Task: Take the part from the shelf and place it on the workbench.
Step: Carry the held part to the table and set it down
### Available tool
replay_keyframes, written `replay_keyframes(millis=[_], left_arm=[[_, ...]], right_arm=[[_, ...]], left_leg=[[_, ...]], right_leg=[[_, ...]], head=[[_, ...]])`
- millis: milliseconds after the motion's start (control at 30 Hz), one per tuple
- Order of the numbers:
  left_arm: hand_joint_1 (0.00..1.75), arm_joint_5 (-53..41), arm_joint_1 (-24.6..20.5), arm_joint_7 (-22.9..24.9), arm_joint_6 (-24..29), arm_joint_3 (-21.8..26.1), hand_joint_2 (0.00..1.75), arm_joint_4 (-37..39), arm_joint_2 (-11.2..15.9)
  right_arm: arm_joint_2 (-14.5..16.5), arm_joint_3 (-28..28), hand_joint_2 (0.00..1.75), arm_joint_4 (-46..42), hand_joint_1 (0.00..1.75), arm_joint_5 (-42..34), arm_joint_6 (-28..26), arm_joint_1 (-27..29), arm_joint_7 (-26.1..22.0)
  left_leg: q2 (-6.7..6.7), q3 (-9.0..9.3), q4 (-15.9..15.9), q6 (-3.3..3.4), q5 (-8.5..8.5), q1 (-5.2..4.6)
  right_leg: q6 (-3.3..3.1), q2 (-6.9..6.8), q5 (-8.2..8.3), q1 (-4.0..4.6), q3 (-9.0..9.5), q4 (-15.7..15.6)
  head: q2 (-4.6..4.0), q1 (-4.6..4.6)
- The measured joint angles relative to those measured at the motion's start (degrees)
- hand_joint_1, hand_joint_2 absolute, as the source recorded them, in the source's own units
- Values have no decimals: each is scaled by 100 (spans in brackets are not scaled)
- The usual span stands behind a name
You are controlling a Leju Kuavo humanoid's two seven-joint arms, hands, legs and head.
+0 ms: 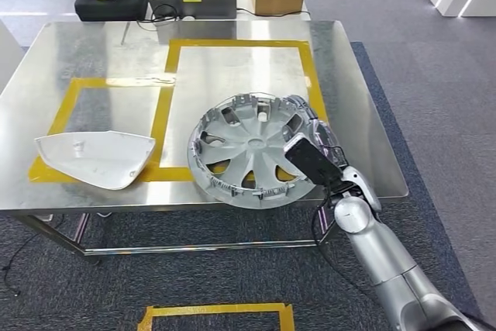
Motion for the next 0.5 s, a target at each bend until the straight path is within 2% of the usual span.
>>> replay_keyframes(millis=[33,67,100,167,233,267,333,367,400,433,467,500], left_arm=[[0,6,-1,-2,3,1,0,-1,-8],[0,15,-1,-4,7,2,0,-1,-14],[0,24,1,-4,11,4,0,-1,-21],[0,32,6,-5,24,10,0,-2,-31],[0,32,9,-7,39,15,0,-3,-37],[0,32,9,-14,54,17,0,-3,-38],[0,40,6,-54,106,27,0,-4,-47],[0,54,10,-102,147,33,0,-4,-51],[0,74,17,-158,188,38,0,-5,-56],[0,95,25,-221,230,44,0,-8,-62],[0,116,33,-280,271,55,0,-12,-68],[0,133,35,-319,303,73,0,-17,-72]], right_arm=[[0,-26,0,-60,0,14,-72,11,-12],[0,-51,0,-129,0,32,-154,30,-26],[0,-78,0,-200,0,50,-230,62,-39],[-3,-131,0,-329,0,77,-322,143,-53],[-7,-173,0,-432,0,81,-357,192,-62],[-7,-184,0,-482,0,81,-388,208,-67],[-7,-204,0,-594,0,80,-503,271,-81],[-7,-224,0,-674,0,77,-598,338,-90],[-7,-252,0,-775,0,71,-704,425,-100],[-7,-288,0,-906,0,63,-815,525,-108],[-7,-326,0,-1058,0,54,-923,624,-116],[-7,-362,0,-1218,0,46,-1009,714,-121]], left_leg=[[-3,-1,9,-19,-12,-11],[-4,-5,13,-44,-18,-19],[-4,-10,15,-70,-19,-24],[-4,-5,15,-124,-16,-29],[3,-49,179,-181,-120,-36],[7,-142,407,-208,-251,-38],[13,-477,1114,-245,-600,-21],[13,-645,1444,-258,-723,-14],[13,-744,1625,-265,-748,-10],[14,-748,1604,-268,-661,-7],[15,-645,1365,-264,-477,-2],[15,-469,978,-255,-245,3]], right_leg=[[-20,1,132,7,215,-403],[-37,4,195,16,366,-671],[-51,8,197,27,444,-798],[-89,14,190,34,477,-823],[-155,8,206,8,512,-861],[-189,3,211,-8,535,-882],[-230,-5,201,-10,557,-889],[-237,-8,196,-6,561,-888],[-240,-11,192,-3,565,-886],[-239,-12,190,-2,570,-883],[-234,-11,186,-3,578,-878],[-225,-9,179,-4,586,-870]], head=[[0,-2],[0,-5],[0,-8],[0,-8],[0,-19],[0,-37],[0,-65],[0,-67],[0,-67],[0,-68],[0,-68],[0,-69]])
